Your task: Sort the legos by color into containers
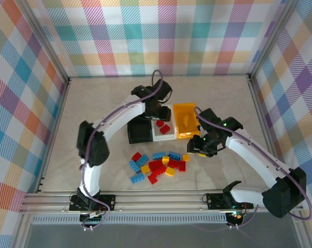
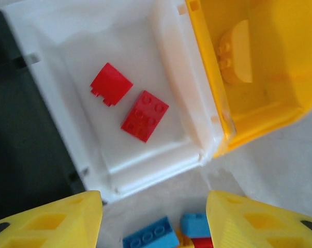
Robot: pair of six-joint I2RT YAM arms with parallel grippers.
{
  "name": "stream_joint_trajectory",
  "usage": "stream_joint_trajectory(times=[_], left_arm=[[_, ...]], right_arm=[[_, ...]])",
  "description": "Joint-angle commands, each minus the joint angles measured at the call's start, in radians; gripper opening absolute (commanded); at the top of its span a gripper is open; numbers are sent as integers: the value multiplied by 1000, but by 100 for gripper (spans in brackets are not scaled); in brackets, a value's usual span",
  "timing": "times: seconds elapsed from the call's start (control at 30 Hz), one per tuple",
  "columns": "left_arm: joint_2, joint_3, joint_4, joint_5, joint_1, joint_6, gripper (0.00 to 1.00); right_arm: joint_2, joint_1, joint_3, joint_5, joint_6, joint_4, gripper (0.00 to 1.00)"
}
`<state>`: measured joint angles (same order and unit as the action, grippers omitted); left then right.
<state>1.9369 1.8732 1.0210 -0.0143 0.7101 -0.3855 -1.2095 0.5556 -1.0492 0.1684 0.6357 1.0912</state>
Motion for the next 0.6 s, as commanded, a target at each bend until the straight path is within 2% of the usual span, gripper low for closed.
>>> stream_joint_trajectory(times=[0.0, 0.13, 0.3, 0.4, 0.57], left_arm=[[-141, -168, -14, 0, 1, -50, 57], [-324, -421, -67, 5, 19, -118, 58], [-534, -698, -123, -6, 22, -219, 62], [-620, -789, -126, 1, 22, -247, 66], [-703, -840, -110, 15, 23, -264, 71]], right_arm=[[10, 2, 41, 42, -4, -7, 50], [4, 39, 97, 37, 22, -32, 50], [-22, 132, 186, 37, 93, -108, 50], [-63, 190, 211, 22, 128, -150, 51], [-166, 246, 200, -7, 145, -203, 54]])
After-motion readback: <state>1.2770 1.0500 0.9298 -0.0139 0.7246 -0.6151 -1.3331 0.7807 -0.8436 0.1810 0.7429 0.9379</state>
